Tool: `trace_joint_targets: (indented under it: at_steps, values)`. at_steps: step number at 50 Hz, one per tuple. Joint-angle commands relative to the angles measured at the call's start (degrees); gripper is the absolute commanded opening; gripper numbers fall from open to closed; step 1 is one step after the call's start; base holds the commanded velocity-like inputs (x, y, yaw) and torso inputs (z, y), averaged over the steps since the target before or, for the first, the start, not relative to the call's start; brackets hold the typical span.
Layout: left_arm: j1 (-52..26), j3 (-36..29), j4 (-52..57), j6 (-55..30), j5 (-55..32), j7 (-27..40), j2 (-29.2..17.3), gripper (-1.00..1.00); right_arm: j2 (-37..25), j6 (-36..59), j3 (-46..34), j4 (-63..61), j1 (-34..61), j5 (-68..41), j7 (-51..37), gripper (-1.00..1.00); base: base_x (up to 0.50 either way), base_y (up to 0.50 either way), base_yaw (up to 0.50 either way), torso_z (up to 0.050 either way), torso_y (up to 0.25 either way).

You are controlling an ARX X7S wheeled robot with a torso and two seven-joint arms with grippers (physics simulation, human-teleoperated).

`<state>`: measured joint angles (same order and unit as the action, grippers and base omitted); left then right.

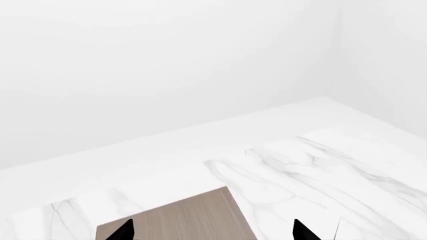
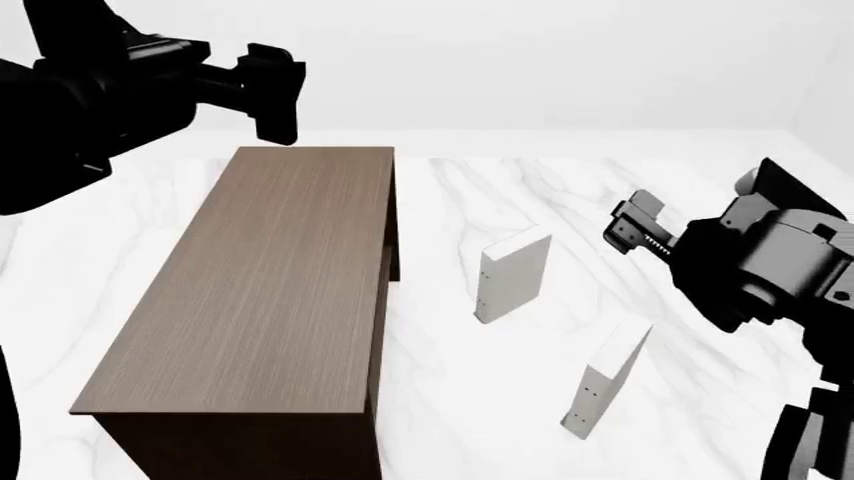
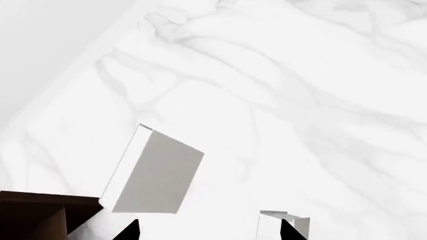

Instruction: Pick up the book on the right and place it under the cabinet shelf.

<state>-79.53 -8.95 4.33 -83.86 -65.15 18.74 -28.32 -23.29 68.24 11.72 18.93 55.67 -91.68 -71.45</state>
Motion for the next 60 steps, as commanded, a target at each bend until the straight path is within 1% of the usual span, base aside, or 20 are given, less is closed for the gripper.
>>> trace_joint_targets:
  at_steps: [1,14,26,48,60]
  values:
    - [0.4,-0.8,-0.3,1.0,-0.6,0.1,-0.6,1.0,0.2,-1.0,-0.8,1.1,-1.9,1.3,2.0,1.0,0.0,0.0,0.0,0.0,0.0]
    - [0.7,-1.3,-0.3,1.6,-1.6,0.6,-0.9,1.0,-0.4,-2.8,-0.9,1.1,-5.9,3.2,4.4,1.0,0.0,0.0,0.0,0.0,0.0]
    - [0.6,-2.2,-0.7,2.3,-2.0,0.6,-1.0,1.0,-0.5,-4.4,-3.0,3.5,-7.1,6.6,8.6,1.0,0.0,0.0,0.0,0.0,0.0]
    - [1.1,-3.1,-1.1,3.7,-2.7,0.9,-1.6,1.0,1.0,-7.3,-7.9,11.3,-6.2,12.2,16.9,1.0,0.0,0.0,0.0,0.0,0.0]
    - [1.8,-3.5,-1.3,4.6,-2.9,0.8,-2.1,1.0,1.0,-8.6,-9.4,13.9,-6.9,14.3,18.9,1.0,0.0,0.0,0.0,0.0,0.0]
